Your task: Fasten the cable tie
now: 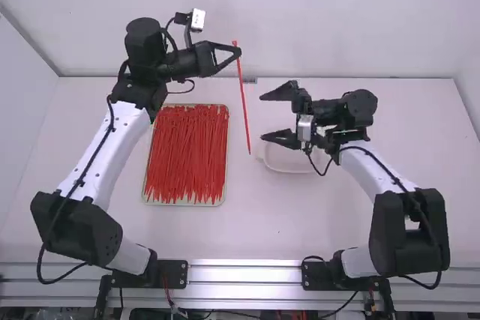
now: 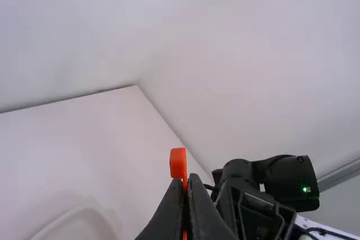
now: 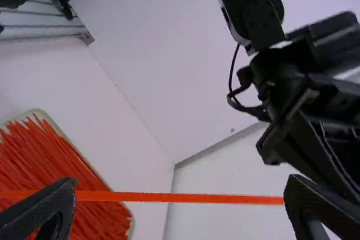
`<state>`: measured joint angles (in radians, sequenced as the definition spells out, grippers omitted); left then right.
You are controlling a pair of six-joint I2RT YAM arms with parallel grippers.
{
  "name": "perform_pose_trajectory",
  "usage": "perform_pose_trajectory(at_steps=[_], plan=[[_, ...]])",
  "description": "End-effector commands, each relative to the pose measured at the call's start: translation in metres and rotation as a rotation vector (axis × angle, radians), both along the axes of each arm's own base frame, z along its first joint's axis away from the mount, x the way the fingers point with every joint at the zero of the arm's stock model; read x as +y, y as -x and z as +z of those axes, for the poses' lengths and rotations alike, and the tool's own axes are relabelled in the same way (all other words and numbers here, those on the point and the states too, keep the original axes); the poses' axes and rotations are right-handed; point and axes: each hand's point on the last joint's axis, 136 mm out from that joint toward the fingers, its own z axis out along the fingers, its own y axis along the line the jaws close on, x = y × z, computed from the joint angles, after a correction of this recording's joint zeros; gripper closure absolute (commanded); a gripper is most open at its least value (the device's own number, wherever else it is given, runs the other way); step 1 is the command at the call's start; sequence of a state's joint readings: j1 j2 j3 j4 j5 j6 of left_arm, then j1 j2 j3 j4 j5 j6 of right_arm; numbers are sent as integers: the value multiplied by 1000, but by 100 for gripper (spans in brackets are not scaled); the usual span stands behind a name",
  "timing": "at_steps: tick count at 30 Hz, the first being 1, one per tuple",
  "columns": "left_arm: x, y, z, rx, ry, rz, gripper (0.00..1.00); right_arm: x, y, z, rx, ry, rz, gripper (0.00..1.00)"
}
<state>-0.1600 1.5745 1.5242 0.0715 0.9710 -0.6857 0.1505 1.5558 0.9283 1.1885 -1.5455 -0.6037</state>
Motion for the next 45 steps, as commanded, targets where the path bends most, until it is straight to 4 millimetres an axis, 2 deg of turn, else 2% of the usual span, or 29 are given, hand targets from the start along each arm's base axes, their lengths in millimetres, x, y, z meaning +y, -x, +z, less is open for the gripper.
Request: perform_pose_trajectory(at_steps=[1,9,15,22,25,32,40,45], plan=[[1,2,12,-27,9,-10,97,4,2,3,-123,-14,24,2],[11,-1,11,-21,9,2,98,8,5,3,-179,-24,37,2],[12,-8,0,13,5,3,98,8,6,1,-182,-25,37,2],[8,-28,-24,146,56,-10,98,7,12,-23,-283,-41,36,2],[11,-36,-27,168,88,-33,97,6,15,-31,-312,-46,36,2],[12,-48,-48,341,159,-66,98,3,21,-45,-367,-54,27,2],[1,-38,-71,523,163,-117,98,0,21,-52,-387,-55,20,2],[-6,-28,-74,576,162,-168,98,7,26,-53,-438,-68,43,2]])
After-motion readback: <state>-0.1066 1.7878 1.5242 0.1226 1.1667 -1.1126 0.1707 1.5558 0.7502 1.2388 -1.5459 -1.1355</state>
